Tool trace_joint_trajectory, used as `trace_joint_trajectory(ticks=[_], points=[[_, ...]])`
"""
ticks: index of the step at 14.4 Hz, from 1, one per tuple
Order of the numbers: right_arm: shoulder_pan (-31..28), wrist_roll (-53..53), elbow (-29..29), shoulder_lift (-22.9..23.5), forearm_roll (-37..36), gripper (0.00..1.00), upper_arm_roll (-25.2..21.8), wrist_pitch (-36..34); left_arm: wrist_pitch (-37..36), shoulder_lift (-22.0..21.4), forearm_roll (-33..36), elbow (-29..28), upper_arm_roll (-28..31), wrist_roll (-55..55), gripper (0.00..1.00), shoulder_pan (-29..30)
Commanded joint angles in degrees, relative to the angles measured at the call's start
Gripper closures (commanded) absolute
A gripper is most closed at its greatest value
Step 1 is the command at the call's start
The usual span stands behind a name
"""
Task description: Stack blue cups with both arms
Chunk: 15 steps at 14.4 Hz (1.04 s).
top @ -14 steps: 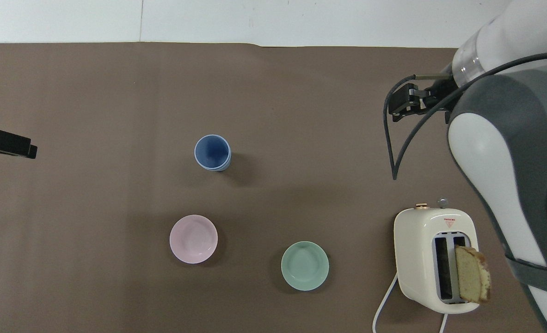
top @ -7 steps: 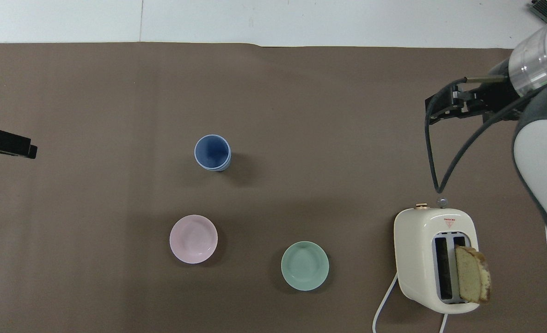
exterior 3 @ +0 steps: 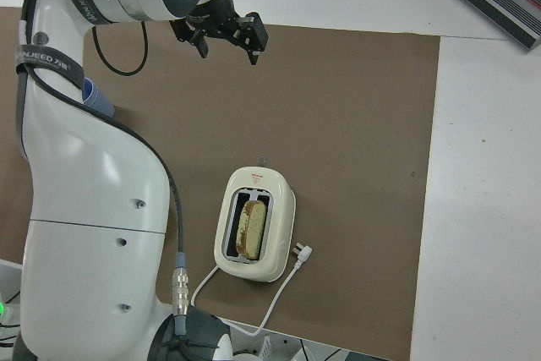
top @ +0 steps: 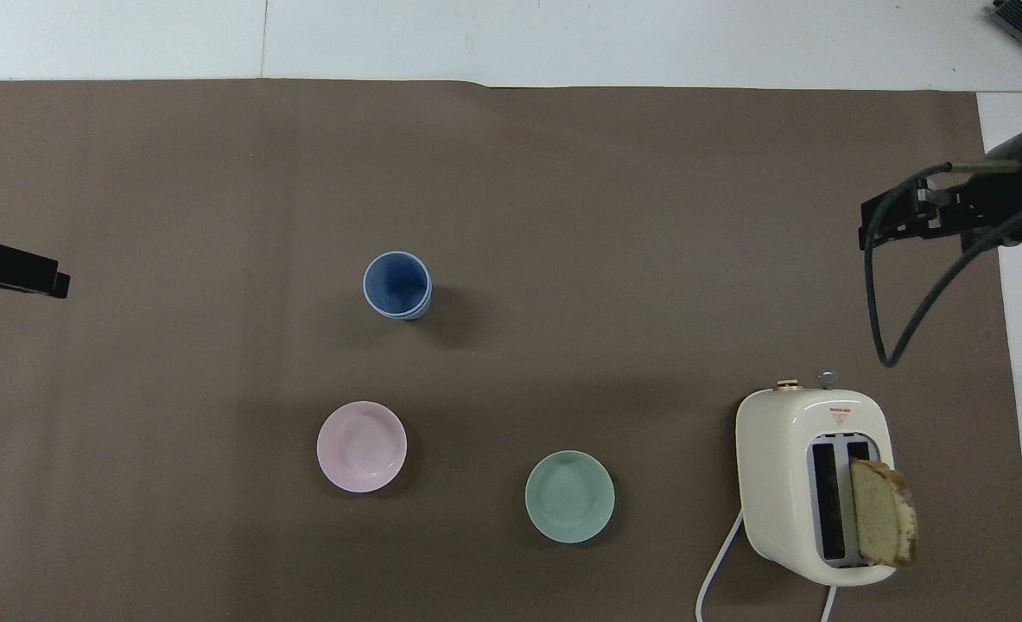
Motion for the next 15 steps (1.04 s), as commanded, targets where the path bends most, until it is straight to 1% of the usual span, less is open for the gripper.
trace_joint_trajectory(ticks=[1, 2, 15], points=[[-1.99, -2.15, -9.89, -5.58, -0.64, 0.00, 0.62, 6.32, -1.31, -0.58, 0.93, 0.13, -0.42, 0.34, 0.00, 0.56], [-2.18, -2.15, -10.70, -6.03, -0.64, 0.00, 0.62, 7.13, -1.31, -0.58, 0.93, 0.13, -0.42, 0.25, 0.00, 0.56], [-2.27, -1.62, -9.91, -5.50, 0.41, 0.00, 0.71, 7.22, -0.95, -0.66, 0.93, 0.04, -0.42, 0.78, 0.00, 0.65]])
